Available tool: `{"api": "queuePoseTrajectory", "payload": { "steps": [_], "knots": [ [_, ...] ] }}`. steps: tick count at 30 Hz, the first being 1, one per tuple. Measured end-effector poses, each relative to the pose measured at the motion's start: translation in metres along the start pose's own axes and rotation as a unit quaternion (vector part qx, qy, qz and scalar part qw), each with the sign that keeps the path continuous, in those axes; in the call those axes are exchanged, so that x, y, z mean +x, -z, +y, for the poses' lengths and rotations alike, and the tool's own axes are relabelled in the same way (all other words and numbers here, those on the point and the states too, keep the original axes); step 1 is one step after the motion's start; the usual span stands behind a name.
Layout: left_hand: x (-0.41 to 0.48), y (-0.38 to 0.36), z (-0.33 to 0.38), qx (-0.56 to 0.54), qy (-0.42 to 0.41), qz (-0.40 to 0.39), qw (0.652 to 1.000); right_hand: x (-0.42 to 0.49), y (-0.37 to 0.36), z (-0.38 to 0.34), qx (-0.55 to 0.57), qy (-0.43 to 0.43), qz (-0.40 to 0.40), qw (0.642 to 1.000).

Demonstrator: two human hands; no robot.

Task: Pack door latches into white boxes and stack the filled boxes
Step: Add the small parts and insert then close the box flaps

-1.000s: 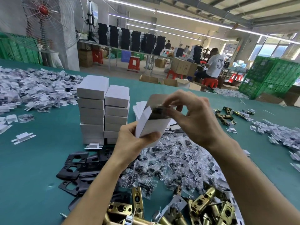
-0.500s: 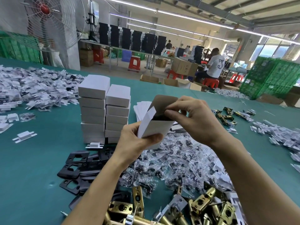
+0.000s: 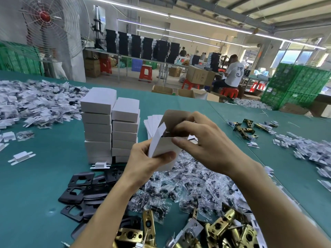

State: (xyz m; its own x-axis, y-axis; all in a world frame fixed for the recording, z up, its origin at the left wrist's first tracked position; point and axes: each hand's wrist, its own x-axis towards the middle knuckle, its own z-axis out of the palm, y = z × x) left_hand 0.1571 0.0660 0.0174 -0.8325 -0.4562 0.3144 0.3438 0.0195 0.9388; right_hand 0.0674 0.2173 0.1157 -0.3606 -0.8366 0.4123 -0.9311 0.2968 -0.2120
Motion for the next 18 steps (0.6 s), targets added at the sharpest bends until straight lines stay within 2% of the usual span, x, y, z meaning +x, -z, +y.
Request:
{"api": "queuePoseTrajectory", "payload": {
  "steps": [3, 5, 6, 9, 12, 15, 18],
  "knots": [
    [0.0, 0.001, 0.001, -0.006, 0.0, 0.0, 1.0, -0.004, -0.01, 0.005, 0.055, 0.031, 0.099, 0.993],
    [0.0, 0.001, 0.002, -0.019, -0.006, 0.001, 1.0, -0.007, -0.016, 0.011, 0.122, 0.008, 0.183, 0.976],
    [0.0, 0.0, 0.002, -0.028, -0.009, 0.002, 1.0, -0.008, -0.018, 0.013, 0.187, -0.017, 0.2, 0.962],
    [-0.001, 0.0, 0.002, -0.048, 0.007, -0.008, 0.999, -0.012, -0.027, 0.016, 0.369, -0.062, 0.161, 0.913],
    [-0.002, 0.001, -0.002, -0.044, 0.045, -0.048, 0.997, -0.016, -0.04, 0.019, 0.451, -0.071, 0.106, 0.884],
    [-0.001, 0.004, -0.007, -0.033, 0.082, -0.075, 0.993, -0.019, -0.051, 0.025, 0.466, -0.084, 0.111, 0.874],
    [0.0, 0.003, -0.013, 0.039, 0.064, -0.068, 0.995, -0.024, -0.06, 0.034, 0.446, -0.095, 0.124, 0.881]
  ]
}}
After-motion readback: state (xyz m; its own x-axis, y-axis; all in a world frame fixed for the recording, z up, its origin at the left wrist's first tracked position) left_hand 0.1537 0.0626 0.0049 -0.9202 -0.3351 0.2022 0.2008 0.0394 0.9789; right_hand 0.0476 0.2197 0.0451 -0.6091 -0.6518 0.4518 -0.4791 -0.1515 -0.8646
